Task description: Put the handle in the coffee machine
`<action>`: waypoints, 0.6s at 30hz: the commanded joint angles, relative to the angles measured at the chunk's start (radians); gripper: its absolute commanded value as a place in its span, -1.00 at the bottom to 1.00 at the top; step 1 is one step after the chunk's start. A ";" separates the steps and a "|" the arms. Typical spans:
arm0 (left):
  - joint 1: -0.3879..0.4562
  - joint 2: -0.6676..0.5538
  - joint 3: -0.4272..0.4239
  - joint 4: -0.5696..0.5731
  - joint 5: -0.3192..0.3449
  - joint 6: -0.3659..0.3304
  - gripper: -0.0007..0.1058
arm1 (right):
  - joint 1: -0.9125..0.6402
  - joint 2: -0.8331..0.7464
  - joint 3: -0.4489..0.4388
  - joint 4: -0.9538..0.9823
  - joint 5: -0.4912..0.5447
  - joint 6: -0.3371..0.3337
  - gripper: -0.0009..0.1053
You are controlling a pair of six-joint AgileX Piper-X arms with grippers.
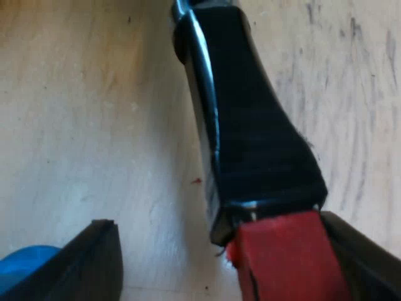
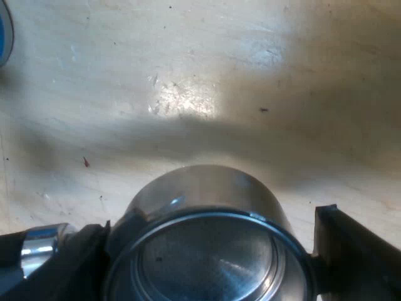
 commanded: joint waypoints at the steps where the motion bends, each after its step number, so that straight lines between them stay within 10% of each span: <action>1: 0.001 -0.001 0.000 -0.009 -0.001 0.003 0.19 | -0.003 -0.016 -0.011 -0.006 -0.026 -0.002 -0.98; 8: 0.001 -0.001 0.000 -0.004 -0.001 0.003 -0.40 | -0.003 -0.016 -0.011 -0.006 -0.026 -0.002 -0.98; 11: 0.001 -0.001 0.000 0.014 -0.001 0.003 -0.95 | -0.003 -0.016 -0.011 -0.006 -0.026 -0.002 -0.98; 18: 0.001 -0.001 0.000 0.048 0.032 0.003 -0.98 | -0.003 -0.016 -0.011 -0.006 -0.026 -0.002 -0.98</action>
